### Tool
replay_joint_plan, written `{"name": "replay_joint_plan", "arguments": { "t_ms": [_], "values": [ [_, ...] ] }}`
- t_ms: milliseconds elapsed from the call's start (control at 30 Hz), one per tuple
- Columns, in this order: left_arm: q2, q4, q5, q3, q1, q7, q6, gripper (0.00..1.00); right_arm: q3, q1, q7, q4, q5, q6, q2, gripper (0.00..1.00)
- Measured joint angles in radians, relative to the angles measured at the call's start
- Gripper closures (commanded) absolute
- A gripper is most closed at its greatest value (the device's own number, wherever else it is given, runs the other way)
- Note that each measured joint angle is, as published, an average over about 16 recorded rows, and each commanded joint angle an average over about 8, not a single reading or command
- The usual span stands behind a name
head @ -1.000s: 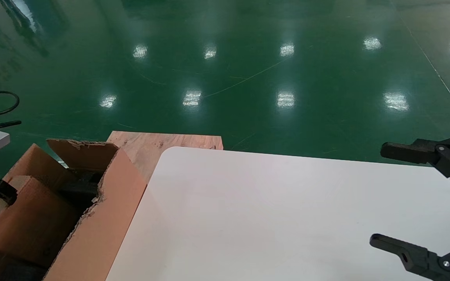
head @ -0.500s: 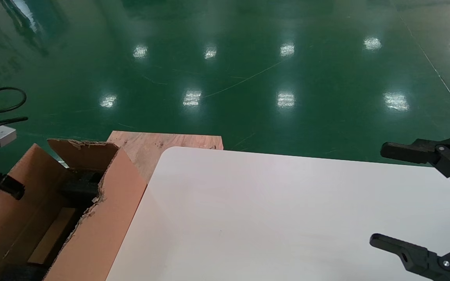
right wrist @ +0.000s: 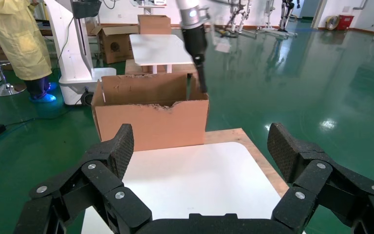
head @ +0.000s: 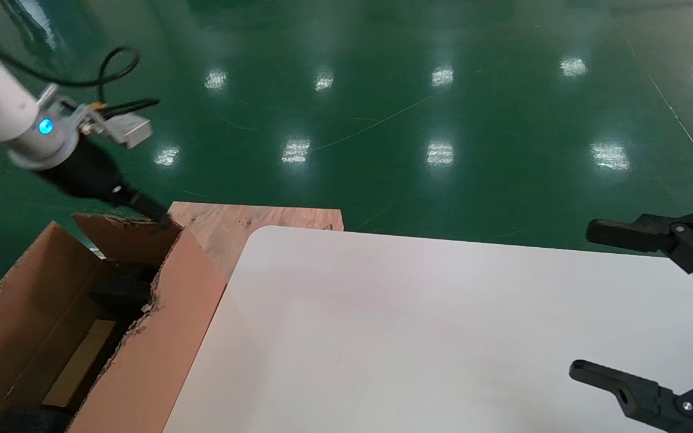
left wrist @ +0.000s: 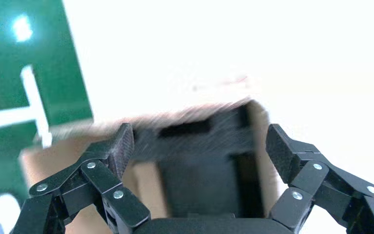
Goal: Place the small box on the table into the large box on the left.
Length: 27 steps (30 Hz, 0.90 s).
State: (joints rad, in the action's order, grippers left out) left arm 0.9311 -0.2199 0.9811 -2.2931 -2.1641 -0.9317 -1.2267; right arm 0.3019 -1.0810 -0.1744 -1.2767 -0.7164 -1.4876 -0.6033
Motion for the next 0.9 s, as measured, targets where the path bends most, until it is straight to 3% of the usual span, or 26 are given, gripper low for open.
{"name": "replay_joint_plan", "arguments": {
  "t_ms": [533, 700, 900],
  "values": [
    [0.002, -0.355, -0.052, 0.047, -0.159, -0.108, -0.009, 0.0, 0.0, 0.0, 0.0, 0.0, 0.0, 0.0, 0.0, 0.0],
    [-0.011, -0.402, -0.063, 0.099, -0.14, -0.1, -0.015, 0.0, 0.0, 0.0, 0.0, 0.0, 0.0, 0.0, 0.0, 0.0],
    [-0.033, -0.449, -0.076, 0.226, -0.06, -0.044, -0.032, 0.0, 0.001, 0.0, 0.001, 0.001, 0.001, 0.0, 0.0, 0.0]
  ]
}}
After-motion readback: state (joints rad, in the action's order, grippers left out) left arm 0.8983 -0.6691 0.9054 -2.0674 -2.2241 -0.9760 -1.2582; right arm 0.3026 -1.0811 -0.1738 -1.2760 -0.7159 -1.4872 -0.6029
